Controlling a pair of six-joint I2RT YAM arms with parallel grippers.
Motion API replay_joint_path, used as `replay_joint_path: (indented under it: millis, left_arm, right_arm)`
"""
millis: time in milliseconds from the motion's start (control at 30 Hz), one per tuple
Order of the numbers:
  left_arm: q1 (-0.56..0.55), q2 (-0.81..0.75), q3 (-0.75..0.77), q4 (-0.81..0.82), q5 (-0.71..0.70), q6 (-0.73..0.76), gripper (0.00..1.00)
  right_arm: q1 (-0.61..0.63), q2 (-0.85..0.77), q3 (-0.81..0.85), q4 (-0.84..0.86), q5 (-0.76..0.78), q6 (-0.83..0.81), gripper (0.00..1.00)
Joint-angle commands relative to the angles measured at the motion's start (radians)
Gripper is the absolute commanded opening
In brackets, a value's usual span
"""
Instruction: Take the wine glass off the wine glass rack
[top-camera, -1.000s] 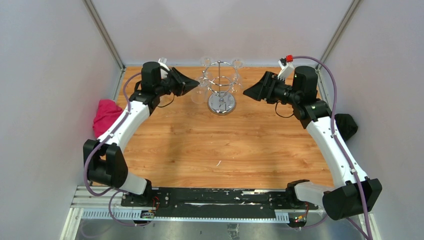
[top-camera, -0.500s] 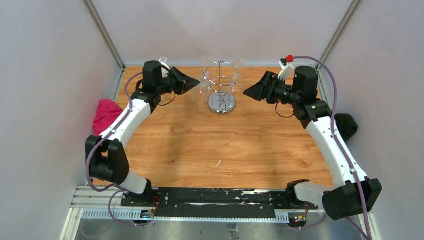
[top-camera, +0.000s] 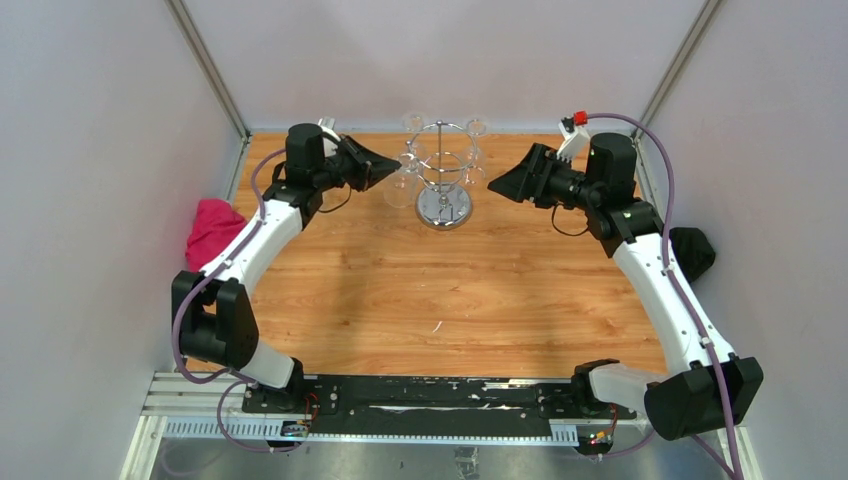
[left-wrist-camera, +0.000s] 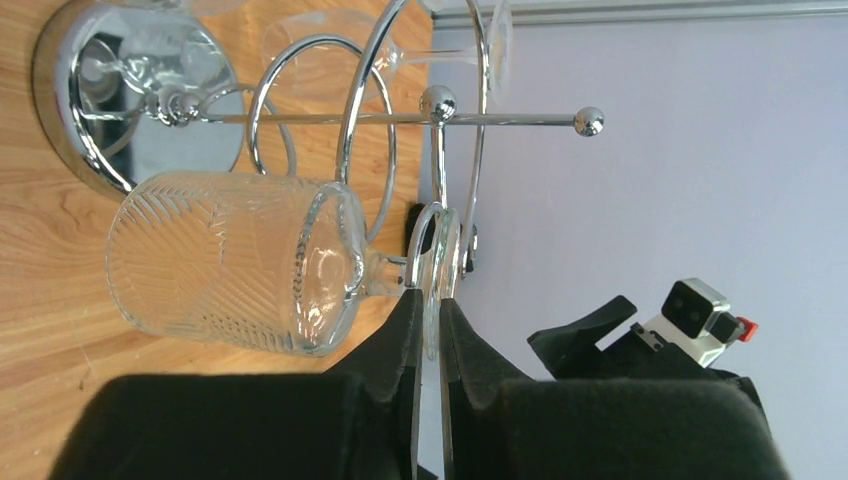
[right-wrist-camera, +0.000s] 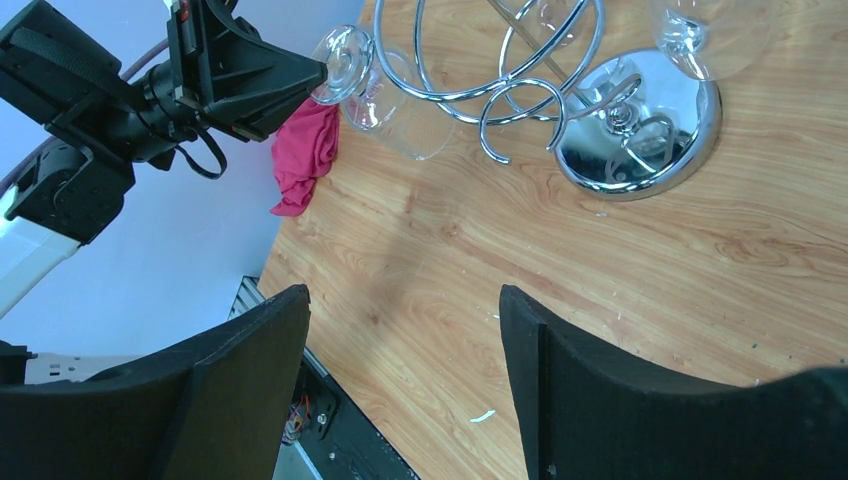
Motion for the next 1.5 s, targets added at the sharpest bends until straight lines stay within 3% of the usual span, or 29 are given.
replay_joint_path:
  millis: [0, 233, 1467]
  left_arm:
    - [-0.006, -0.024, -0.056, 0.132, 0.077, -0.094, 0.03]
    - [-0.004, -0.037, -0.126, 0.259, 0.106, -0.202, 0.0]
    - [0.044, -0.156, -0.187, 0.26, 0.145, -0.212, 0.0]
  right_arm:
    - [-0.014, -0.025, -0.013, 0.017, -0.019, 0.011, 0.74]
    - [-0.015, -0.021, -0.013, 0.017, -0.021, 0.014, 0.74]
    - [-0.016, -0.008, -0.009, 0.023, -0.028, 0.04, 0.74]
